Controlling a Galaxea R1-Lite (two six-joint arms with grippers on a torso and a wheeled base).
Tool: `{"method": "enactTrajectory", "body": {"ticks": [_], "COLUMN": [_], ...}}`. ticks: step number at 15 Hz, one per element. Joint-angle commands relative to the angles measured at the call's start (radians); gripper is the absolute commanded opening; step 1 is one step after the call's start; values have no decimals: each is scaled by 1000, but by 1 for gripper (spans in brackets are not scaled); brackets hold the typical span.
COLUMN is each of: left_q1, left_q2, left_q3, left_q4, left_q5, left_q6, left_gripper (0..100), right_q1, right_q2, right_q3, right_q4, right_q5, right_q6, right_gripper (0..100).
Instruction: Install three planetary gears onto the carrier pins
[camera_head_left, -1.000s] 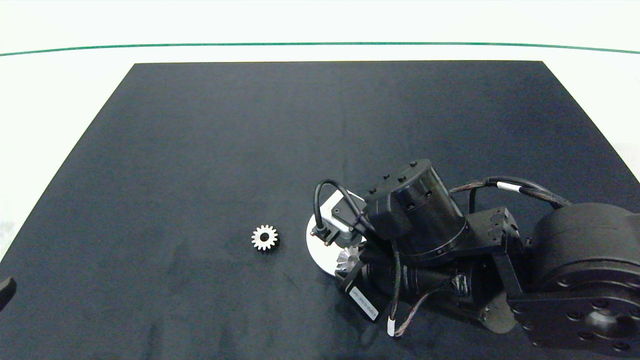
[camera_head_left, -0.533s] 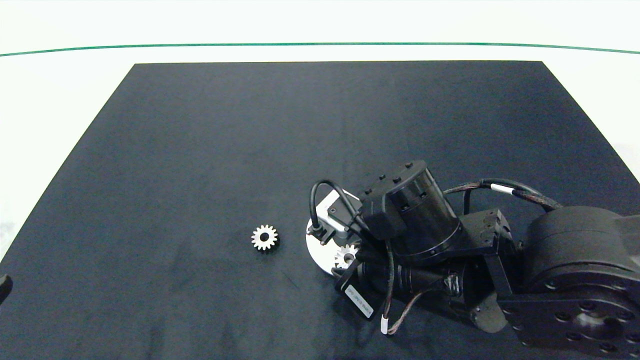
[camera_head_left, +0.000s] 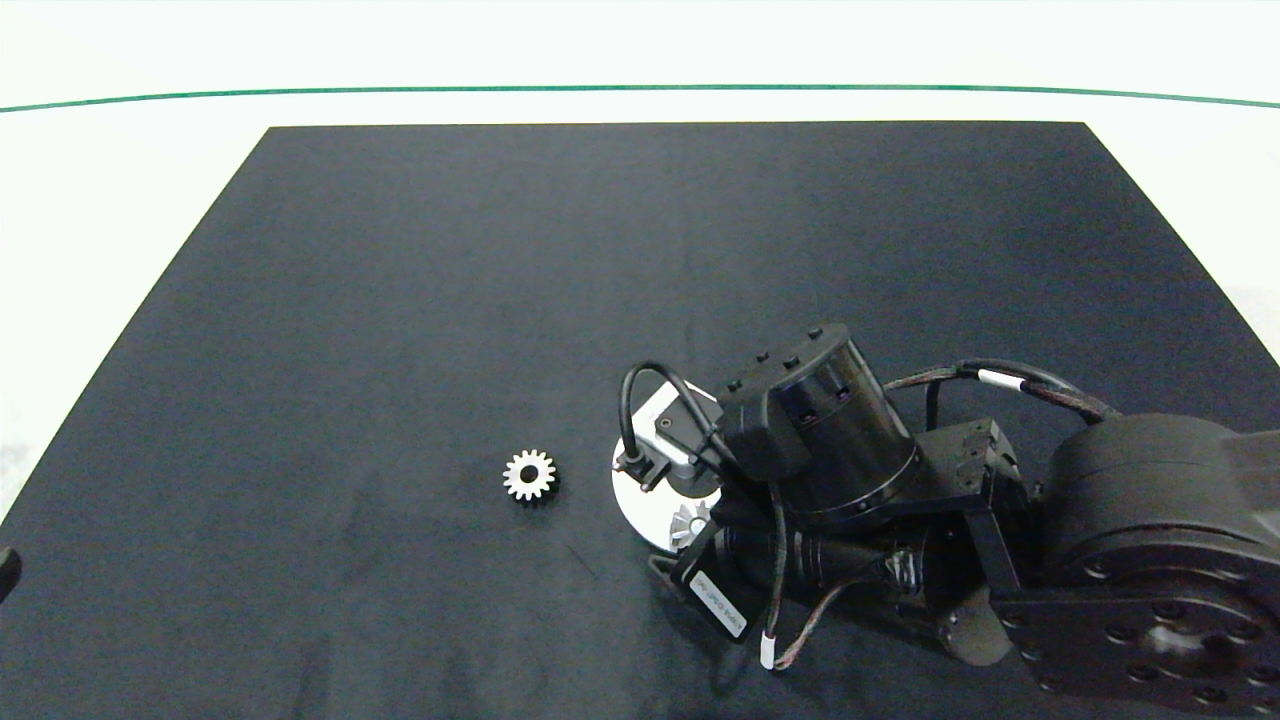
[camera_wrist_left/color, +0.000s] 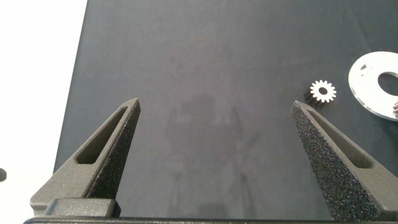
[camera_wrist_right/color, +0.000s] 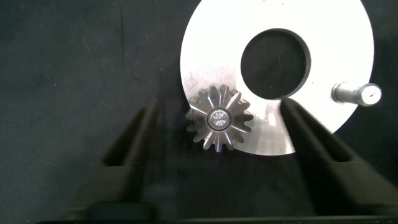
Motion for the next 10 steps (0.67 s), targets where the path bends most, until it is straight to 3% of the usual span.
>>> {"method": "enactTrajectory", "body": {"ticks": [1,3,6,8,10], "left_q1": [-1,-1,-1,-1,1], "left_q2": [1,1,-5,-13,-16], "left_q3": [-5,-6,2,-11,-21], "left_q4": [1,-1,9,28,28], "left_q5": [0,0,0,-2,-2], "left_q6": [1,1,1,1,1], "left_gripper": [100,100,100,100,100], "right_q1": [-18,-74,-252,-367,-450], "right_q2": [-137,-246,-372,-386,-370], "right_q3": [9,46,97,152,170], "right_q4": [13,25,55,55,45], "right_q5": [-18,-17,5,87,149], "right_q6": [-3,0,0,0,0], "right_gripper": [100,100,100,100,100]}}
